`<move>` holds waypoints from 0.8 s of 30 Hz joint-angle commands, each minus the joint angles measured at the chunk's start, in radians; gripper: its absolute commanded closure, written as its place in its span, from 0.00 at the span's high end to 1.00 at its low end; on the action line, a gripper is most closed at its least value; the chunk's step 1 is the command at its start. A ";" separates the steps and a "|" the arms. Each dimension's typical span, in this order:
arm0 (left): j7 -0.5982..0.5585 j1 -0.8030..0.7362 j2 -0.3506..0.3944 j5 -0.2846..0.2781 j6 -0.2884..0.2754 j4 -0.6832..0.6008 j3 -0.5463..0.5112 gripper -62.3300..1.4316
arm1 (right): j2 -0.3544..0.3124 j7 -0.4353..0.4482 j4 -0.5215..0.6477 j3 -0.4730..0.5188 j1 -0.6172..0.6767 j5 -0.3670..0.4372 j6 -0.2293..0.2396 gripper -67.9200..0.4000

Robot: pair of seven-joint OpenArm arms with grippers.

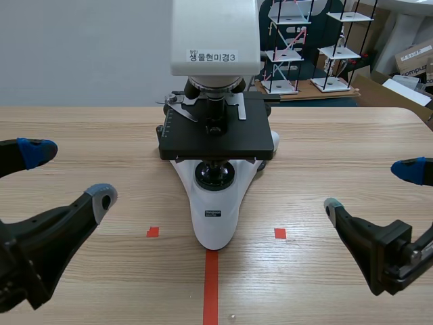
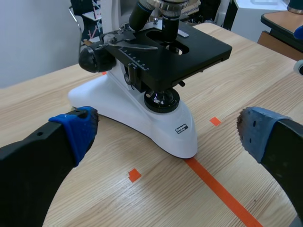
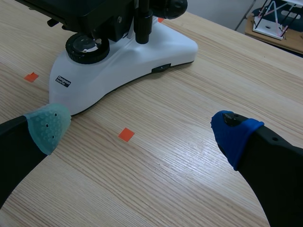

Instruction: Point at the diaphragm

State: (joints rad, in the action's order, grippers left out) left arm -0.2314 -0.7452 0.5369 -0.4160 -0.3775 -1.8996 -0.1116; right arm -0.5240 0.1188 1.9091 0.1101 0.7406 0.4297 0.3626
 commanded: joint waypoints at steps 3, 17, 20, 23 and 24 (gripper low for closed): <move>-0.108 0.001 -0.008 -0.006 -0.002 0.076 0.001 0.68 | -0.010 0.014 0.014 0.008 -0.010 0.003 0.000 0.99; -0.320 0.272 -0.019 0.064 -0.001 0.497 0.253 0.11 | -0.010 0.014 0.014 0.008 -0.010 0.003 0.000 0.99; -0.384 0.337 -0.040 0.114 0.029 0.582 0.316 0.11 | -0.010 0.014 0.014 0.008 -0.010 0.003 0.000 0.99; -0.453 0.389 -0.074 0.177 0.058 0.665 0.356 0.11 | -0.010 0.014 0.014 0.008 -0.010 0.003 0.000 0.99; -0.469 0.405 -0.086 0.201 0.060 0.694 0.367 0.11 | -0.010 0.014 0.014 0.008 -0.010 0.003 0.000 0.99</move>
State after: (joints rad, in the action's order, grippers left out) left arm -0.6842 -0.3363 0.4629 -0.2169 -0.3149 -1.1893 0.2600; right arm -0.5240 0.1188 1.9091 0.1101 0.7406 0.4271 0.3626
